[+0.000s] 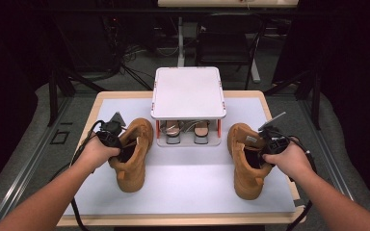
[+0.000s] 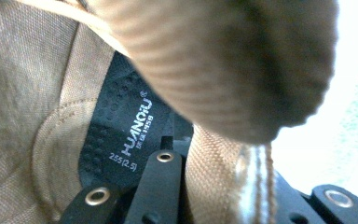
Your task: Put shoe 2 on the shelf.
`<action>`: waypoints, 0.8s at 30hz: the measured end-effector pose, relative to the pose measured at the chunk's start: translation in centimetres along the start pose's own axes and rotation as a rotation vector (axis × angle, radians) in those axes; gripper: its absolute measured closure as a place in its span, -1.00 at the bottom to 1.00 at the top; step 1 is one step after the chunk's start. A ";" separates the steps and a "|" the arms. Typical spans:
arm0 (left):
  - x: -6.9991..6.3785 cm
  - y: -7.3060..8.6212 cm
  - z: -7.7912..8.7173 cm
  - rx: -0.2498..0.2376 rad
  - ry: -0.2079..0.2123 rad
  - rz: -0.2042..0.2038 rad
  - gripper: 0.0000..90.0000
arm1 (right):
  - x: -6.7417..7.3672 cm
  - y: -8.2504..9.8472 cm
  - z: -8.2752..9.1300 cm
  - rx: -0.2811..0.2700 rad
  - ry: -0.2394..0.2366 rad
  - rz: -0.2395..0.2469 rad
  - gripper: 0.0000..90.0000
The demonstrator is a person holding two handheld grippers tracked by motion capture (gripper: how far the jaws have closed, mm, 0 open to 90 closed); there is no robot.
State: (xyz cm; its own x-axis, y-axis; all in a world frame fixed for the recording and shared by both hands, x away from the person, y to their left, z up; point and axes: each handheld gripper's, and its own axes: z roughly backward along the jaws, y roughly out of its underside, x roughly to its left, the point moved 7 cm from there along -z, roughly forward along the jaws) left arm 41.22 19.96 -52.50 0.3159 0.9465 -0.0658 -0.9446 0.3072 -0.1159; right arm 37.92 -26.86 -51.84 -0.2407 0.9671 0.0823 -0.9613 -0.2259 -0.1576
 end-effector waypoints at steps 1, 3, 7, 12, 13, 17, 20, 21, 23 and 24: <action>0.0 0.0 0.0 -0.001 0.004 0.006 0.90 | -0.1 0.0 0.1 -0.003 -0.013 -0.015 0.90; 0.2 0.0 0.1 -0.004 0.007 0.013 0.91 | -0.2 0.0 0.2 -0.003 -0.021 -0.027 0.91; 0.4 -0.1 0.4 -0.007 -0.002 0.010 0.91 | -0.3 -0.1 0.3 -0.013 -0.021 -0.041 0.92; 0.6 -0.3 0.9 0.008 0.009 0.018 0.92 | -0.4 -0.4 0.8 -0.016 -0.021 -0.047 0.92; 0.5 -0.3 1.1 0.012 0.006 0.014 0.92 | -0.3 -0.5 0.9 -0.026 -0.025 -0.066 0.93; 0.5 -0.6 1.4 0.016 0.012 0.019 0.92 | -0.4 -0.9 1.3 -0.017 -0.020 -0.067 0.93; 0.6 -0.7 1.5 0.019 0.016 0.025 0.92 | -0.3 -1.2 1.5 -0.027 -0.034 -0.093 0.93; 0.8 -0.8 1.6 0.017 0.019 0.030 0.92 | -0.5 -1.5 1.9 -0.025 -0.040 -0.087 0.93; 0.9 -0.9 1.7 0.010 0.021 0.038 0.92 | -0.6 -1.8 2.3 -0.023 -0.036 -0.085 0.93; 1.0 -1.0 1.9 0.013 0.024 0.037 0.92 | -0.6 -1.8 2.3 -0.023 -0.036 -0.085 0.93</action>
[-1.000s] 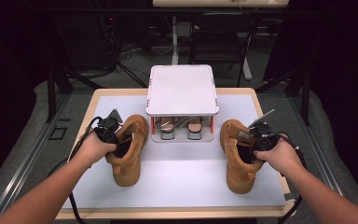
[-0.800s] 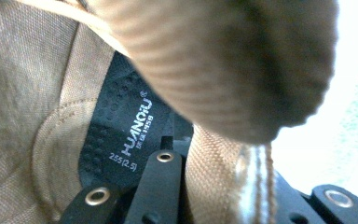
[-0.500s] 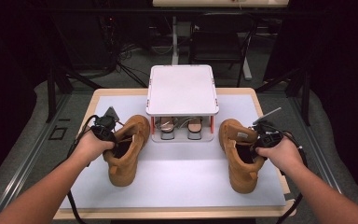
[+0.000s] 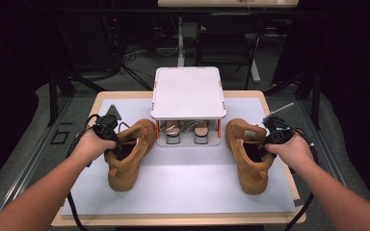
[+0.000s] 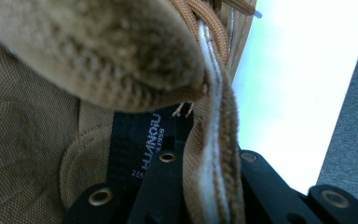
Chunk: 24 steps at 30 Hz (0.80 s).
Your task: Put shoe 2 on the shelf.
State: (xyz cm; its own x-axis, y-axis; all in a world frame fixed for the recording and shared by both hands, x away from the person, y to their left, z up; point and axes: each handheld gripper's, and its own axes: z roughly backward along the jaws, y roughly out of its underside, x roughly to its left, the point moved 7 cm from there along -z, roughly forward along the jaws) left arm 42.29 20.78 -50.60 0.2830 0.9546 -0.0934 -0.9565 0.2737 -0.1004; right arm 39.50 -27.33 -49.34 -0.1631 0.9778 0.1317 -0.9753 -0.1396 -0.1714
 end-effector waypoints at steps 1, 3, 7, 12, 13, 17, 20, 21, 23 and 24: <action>0.1 -0.1 0.2 -0.001 0.003 0.006 0.92 | 0.0 -0.4 0.3 -0.010 0.006 0.000 0.93; 0.5 -0.5 0.6 -0.003 0.013 0.017 0.92 | 0.0 -0.9 0.7 -0.012 0.009 -0.013 0.93; 0.8 -1.1 1.1 -0.013 0.014 0.023 0.92 | 0.1 -1.8 1.1 -0.025 0.011 -0.014 0.92; 1.0 -2.1 1.9 -0.030 0.023 0.049 0.92 | 0.3 -2.8 1.3 -0.030 0.004 -0.014 0.92; 1.1 -2.4 2.2 -0.029 0.021 0.050 0.92 | 0.3 -3.4 1.3 -0.014 -0.002 -0.017 0.92; 1.2 -3.0 2.4 -0.027 0.020 0.057 0.92 | 0.5 -4.9 1.4 -0.010 0.024 -0.030 0.92; 1.3 -3.6 2.7 -0.028 0.024 0.063 0.92 | 0.6 -6.2 1.9 -0.007 0.025 -0.043 0.92; 1.3 -3.8 2.8 -0.035 0.027 0.070 0.91 | 0.5 -6.5 2.2 0.000 0.022 -0.044 0.92; 1.3 -4.0 2.9 -0.036 0.028 0.069 0.91 | 0.5 -6.9 2.4 -0.003 0.017 -0.054 0.92; 1.3 -4.3 3.0 -0.044 0.031 0.077 0.91 | 0.6 -7.3 2.7 -0.004 0.012 -0.061 0.92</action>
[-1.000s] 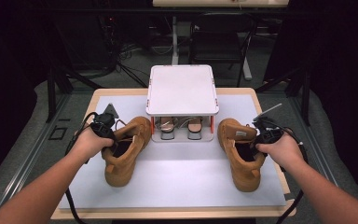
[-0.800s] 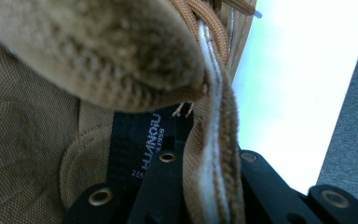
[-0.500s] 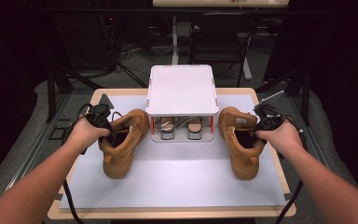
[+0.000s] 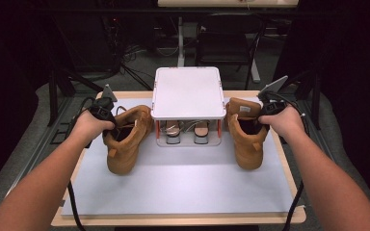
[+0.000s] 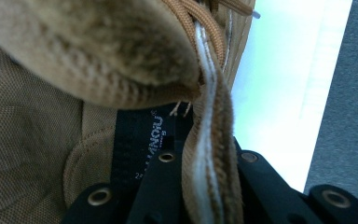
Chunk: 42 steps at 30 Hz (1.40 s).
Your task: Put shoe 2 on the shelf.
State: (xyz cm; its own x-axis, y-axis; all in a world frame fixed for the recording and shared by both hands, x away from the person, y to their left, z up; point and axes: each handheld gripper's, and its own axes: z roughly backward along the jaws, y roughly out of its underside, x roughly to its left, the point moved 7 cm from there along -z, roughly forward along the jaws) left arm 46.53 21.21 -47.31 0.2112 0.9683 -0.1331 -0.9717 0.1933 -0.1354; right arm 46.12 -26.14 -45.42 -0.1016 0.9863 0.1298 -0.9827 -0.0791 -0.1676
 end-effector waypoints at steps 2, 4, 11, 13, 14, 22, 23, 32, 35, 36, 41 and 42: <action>0.0 -0.4 0.3 -0.003 0.005 0.007 0.91 | 0.1 -0.7 0.4 -0.009 -0.007 -0.014 0.92; -0.1 -1.0 0.8 -0.019 0.006 0.023 0.91 | 0.3 -1.7 0.9 -0.017 -0.012 -0.030 0.92; -0.3 -2.1 1.7 -0.029 0.011 0.048 0.91 | 0.2 -2.9 1.7 -0.021 -0.031 -0.053 0.92; -0.2 -2.4 2.1 -0.025 0.010 0.049 0.91 | 0.2 -3.0 1.8 -0.023 -0.029 -0.059 0.92; -0.2 -2.6 2.2 -0.031 0.012 0.060 0.91 | 0.1 -3.1 1.9 -0.026 -0.030 -0.061 0.92; 0.2 -3.7 3.4 -0.066 0.050 0.127 0.91 | -0.8 -3.6 2.8 -0.041 -0.026 -0.096 0.91; 0.2 -4.0 3.6 -0.074 0.050 0.141 0.91 | -0.8 -3.6 3.0 -0.044 -0.024 -0.098 0.92; 0.5 -5.1 4.7 -0.087 0.041 0.180 0.91 | -1.0 -4.3 4.2 -0.071 -0.017 -0.112 0.91; 0.6 -5.8 5.1 -0.119 0.053 0.204 0.91 | -1.0 -4.8 4.5 -0.086 -0.024 -0.121 0.92; 0.6 -5.8 5.1 -0.119 0.053 0.204 0.91 | -1.0 -4.8 4.5 -0.086 -0.024 -0.121 0.92; 0.4 -6.7 5.4 -0.138 0.061 0.212 0.91 | -1.1 -6.3 5.0 -0.120 -0.033 -0.124 0.92; 0.4 -6.8 5.3 -0.149 0.068 0.219 0.91 | -1.1 -6.3 5.0 -0.120 -0.033 -0.124 0.92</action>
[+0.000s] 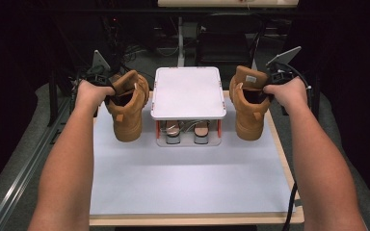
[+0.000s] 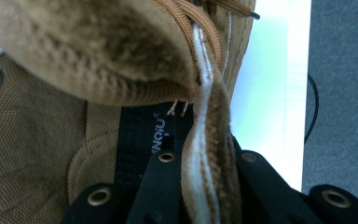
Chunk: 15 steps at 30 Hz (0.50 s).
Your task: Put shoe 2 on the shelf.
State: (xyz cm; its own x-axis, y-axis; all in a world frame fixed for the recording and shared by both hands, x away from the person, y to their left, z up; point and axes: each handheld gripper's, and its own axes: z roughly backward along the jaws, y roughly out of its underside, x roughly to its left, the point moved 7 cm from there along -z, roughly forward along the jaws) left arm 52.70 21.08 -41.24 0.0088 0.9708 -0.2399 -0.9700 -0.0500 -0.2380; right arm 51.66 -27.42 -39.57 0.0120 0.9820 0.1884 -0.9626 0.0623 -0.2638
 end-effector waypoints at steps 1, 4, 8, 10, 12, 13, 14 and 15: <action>-0.1 -0.1 -0.1 -0.006 0.019 0.016 0.92 | 0.1 -0.5 0.2 -0.006 -0.004 -0.006 0.92; -0.2 -0.3 0.0 -0.015 0.015 0.019 0.92 | 0.3 -1.1 0.4 -0.015 -0.007 -0.013 0.92; -0.4 -0.7 0.3 -0.012 -0.001 0.014 0.92 | 0.4 -1.5 0.4 -0.021 -0.002 -0.020 0.92; -0.4 -0.8 0.6 -0.015 0.010 0.020 0.92 | 0.7 -1.6 0.4 -0.017 0.000 -0.022 0.92; -0.2 -1.1 1.0 -0.021 0.013 0.028 0.92 | 1.0 -1.8 0.5 -0.018 0.013 -0.018 0.92; -0.1 -1.2 1.2 -0.019 0.014 0.030 0.92 | 1.1 -1.9 0.6 -0.016 0.014 -0.019 0.92; -0.1 -1.2 1.2 -0.019 0.014 0.030 0.92 | 1.2 -2.0 0.8 -0.020 0.014 -0.018 0.92; 0.0 -1.3 1.6 -0.035 0.002 0.038 0.92 | 1.3 -2.1 0.9 -0.027 0.008 -0.021 0.92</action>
State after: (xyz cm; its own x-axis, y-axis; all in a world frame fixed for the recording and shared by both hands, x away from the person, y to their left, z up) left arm 53.58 21.53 -39.39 -0.0277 0.9674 -0.2517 -0.9606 -0.0955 -0.2612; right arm 53.45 -26.40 -37.95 0.0342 0.9819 0.1863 -0.9544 0.0874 -0.2853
